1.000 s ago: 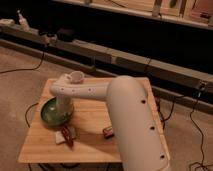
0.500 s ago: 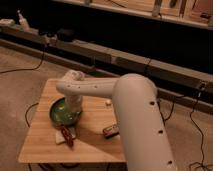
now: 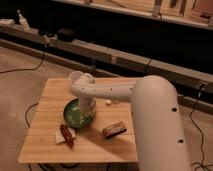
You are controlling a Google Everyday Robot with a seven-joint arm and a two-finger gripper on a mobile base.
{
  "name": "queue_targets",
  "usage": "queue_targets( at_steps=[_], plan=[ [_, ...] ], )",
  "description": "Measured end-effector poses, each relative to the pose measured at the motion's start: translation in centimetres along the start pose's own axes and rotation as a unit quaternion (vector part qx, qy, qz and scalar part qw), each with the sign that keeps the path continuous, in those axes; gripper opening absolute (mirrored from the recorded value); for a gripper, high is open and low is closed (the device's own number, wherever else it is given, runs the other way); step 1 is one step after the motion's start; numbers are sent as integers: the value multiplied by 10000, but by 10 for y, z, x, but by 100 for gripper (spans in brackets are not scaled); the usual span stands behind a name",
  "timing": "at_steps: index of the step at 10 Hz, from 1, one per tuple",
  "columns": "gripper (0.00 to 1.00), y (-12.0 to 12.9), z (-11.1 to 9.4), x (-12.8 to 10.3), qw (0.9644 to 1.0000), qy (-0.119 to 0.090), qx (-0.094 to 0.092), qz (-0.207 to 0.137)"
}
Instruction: Push the ceramic bowl across the table
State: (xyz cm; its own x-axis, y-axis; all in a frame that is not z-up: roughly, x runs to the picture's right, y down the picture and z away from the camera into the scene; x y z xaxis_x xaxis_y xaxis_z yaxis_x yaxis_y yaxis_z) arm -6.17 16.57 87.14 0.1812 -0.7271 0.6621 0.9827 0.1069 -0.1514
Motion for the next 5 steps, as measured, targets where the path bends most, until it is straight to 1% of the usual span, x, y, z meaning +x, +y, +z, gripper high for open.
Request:
queue_targets(
  at_steps=[2,3,4,5],
  plan=[
    [36,28,0,-7,9995,-56,-102,300],
    [36,50,-1,-13,9984,-84,-225,516],
    [36,62,-2,-16,9975,-91,-301,634],
    [36,81,-4,-23,9955,-105,-430,840]
  ],
)
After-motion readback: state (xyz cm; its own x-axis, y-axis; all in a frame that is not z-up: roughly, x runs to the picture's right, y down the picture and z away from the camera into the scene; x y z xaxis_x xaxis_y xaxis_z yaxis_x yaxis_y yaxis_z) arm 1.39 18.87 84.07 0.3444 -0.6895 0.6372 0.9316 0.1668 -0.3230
